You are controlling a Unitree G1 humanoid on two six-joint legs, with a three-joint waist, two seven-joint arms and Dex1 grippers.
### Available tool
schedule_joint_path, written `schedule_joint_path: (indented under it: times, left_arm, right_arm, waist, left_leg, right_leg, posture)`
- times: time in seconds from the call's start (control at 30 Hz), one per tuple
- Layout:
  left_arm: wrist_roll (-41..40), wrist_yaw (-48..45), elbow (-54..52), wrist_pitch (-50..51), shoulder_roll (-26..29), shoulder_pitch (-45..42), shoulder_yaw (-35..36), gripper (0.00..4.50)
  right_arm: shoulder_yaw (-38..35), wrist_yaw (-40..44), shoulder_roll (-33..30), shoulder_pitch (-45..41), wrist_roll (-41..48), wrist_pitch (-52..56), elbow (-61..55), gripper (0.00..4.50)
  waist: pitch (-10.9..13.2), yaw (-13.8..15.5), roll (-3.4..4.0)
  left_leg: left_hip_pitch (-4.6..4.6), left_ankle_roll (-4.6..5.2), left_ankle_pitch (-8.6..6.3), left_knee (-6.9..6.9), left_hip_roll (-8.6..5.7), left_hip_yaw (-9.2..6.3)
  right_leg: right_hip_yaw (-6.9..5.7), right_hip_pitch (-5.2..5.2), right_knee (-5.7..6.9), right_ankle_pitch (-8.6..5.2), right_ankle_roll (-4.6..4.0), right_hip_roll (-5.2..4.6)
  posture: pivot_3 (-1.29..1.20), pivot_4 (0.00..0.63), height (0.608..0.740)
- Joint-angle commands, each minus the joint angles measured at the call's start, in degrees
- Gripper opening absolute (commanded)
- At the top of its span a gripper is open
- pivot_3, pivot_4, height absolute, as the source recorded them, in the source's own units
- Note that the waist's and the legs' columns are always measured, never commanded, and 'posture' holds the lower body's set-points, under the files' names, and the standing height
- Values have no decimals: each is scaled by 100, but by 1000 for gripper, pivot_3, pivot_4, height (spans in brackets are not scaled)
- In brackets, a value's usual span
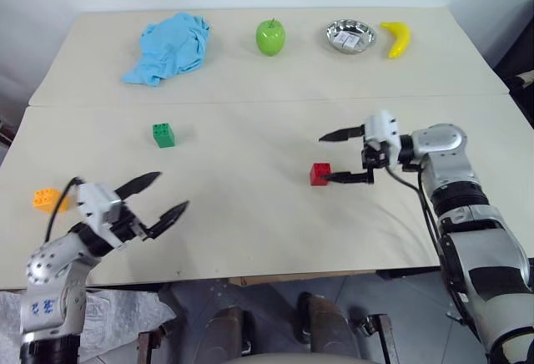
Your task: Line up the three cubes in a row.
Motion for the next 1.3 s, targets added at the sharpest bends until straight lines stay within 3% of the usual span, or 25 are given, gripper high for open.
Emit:
schedule_joint_path:
  times: [0.03,0.2,0.4,0.5,0.63,0.77,0.97,1.3]
  left_arm:
    - [-70,638,-195,-438,-430,651,736,4500]
    - [-63,1323,-496,-802,-1172,1453,1189,4500]
    - [276,2311,-1051,-793,-1701,1458,932,4500]
    - [613,2662,-1323,-258,-1464,908,423,4500]
    - [698,3190,-1336,718,-1111,-309,-103,4500]
    - [1234,3951,-611,1781,-1007,-1881,-757,4500]
    - [1844,4548,862,2057,-1248,-3362,-1358,4500]
    - [2092,4880,1787,1970,-1589,-4029,-1594,4500]
  right_arm:
    - [-477,114,25,613,807,702,-1346,4478]
    - [-936,-941,208,1799,1232,1370,-2939,4478]
    - [-1222,-1614,257,2781,1195,1522,-3778,4478]
    - [-1362,-1783,237,3060,1098,1383,-3822,4478]
    - [-1387,-1780,132,3115,1090,1426,-3847,4478]
    - [-1315,-1741,66,3072,1061,1526,-3928,4478]
    - [-1289,-1819,67,3097,1074,1641,-4077,4478]
    - [-1262,-2005,137,3252,1093,1744,-4367,4478]
  waist:
    - [0,11,-1]
    - [0,85,-5]
    - [-5,238,-20]
    - [-7,308,-23]
    - [-7,292,-23]
    - [-8,300,-25]
    - [-6,302,-28]
    - [-2,323,-35]
  left_leg:
    - [0,0,-2,0,0,0]
    - [0,5,-14,5,-2,1]
    - [1,-28,-38,8,-3,3]
    - [0,-27,-38,7,-6,4]
    - [5,10,-18,9,-7,15]
    - [9,11,-17,8,-4,23]
    - [13,16,-16,0,-5,37]
    - [11,16,-15,4,-4,37]
  right_leg:
    - [0,1,0,0,0,0]
    - [9,3,-2,0,0,-10]
    - [21,1,-6,6,-9,-39]
    - [11,1,-5,6,-10,-58]
    - [3,0,4,9,-8,-11]
    - [-2,-1,7,9,-8,4]
    - [-4,-1,1,8,-8,12]
    - [-3,1,-1,9,-4,15]
  posture:
    - [0,150,740]
    - [0,150,740]
    - [0,150,740]
    - [0,150,740]
    - [0,150,740]
    - [0,150,740]
    - [0,150,740]
    - [0,150,740]
